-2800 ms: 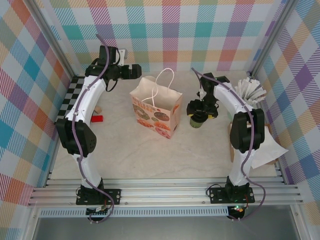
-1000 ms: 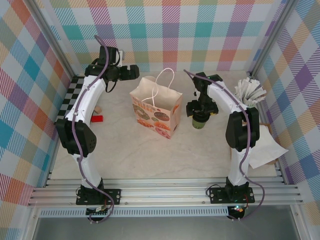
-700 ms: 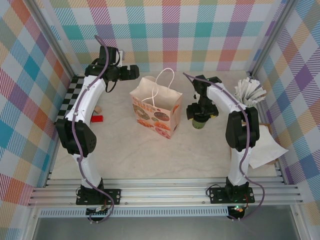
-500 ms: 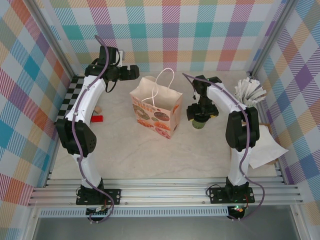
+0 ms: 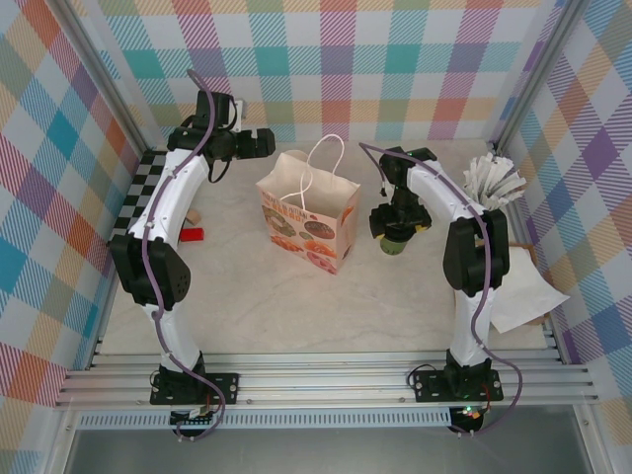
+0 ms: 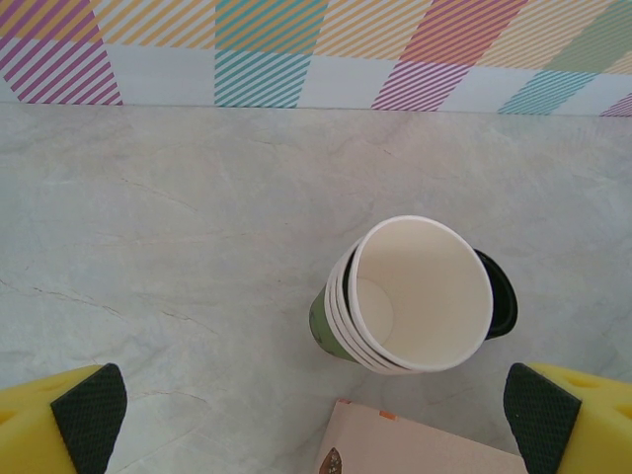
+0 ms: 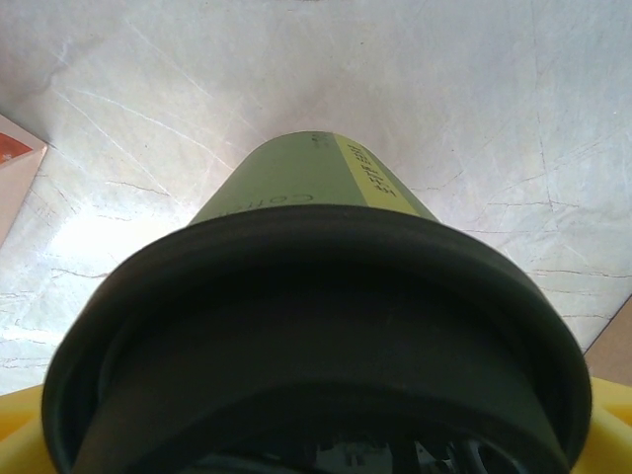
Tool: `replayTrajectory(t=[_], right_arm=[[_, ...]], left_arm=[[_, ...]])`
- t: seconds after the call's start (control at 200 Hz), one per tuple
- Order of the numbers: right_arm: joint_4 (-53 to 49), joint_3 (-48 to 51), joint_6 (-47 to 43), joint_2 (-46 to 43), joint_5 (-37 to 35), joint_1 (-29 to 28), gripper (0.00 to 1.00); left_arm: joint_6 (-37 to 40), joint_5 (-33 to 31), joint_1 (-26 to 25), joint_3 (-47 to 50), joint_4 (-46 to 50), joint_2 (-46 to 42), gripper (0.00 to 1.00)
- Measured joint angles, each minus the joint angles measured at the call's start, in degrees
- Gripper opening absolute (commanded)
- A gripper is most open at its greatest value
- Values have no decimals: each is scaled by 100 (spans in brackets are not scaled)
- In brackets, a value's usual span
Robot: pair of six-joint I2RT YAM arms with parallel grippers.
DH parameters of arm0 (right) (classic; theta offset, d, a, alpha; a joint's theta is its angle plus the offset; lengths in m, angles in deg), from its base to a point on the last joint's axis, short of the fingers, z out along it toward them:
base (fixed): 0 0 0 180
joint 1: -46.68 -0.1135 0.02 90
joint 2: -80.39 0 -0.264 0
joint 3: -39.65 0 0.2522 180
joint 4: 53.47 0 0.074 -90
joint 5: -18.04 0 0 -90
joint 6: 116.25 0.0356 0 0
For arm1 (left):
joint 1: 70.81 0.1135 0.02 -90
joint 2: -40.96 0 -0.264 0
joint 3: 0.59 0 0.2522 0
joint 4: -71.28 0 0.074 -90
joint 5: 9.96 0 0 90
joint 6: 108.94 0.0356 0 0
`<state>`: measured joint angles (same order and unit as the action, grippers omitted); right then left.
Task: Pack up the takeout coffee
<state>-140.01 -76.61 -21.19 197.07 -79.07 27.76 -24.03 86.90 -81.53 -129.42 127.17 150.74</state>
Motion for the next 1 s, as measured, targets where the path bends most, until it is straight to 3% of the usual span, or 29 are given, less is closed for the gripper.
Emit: replayTrajectory(t=[0.205, 0.385, 0.745, 1.0], right_arm=[[-44, -4, -2, 2, -2, 0, 90], [-44, -4, -7, 2, -44, 0, 96], [-81, -4, -4, 2, -42, 0, 95], [-105, -4, -4, 2, -42, 0, 89]], left_arm=[[20, 9, 0, -28, 42, 15, 100], [20, 11, 0, -28, 42, 42, 100], [20, 15, 0, -37, 44, 42, 100], [20, 63, 0, -37, 44, 44, 100]])
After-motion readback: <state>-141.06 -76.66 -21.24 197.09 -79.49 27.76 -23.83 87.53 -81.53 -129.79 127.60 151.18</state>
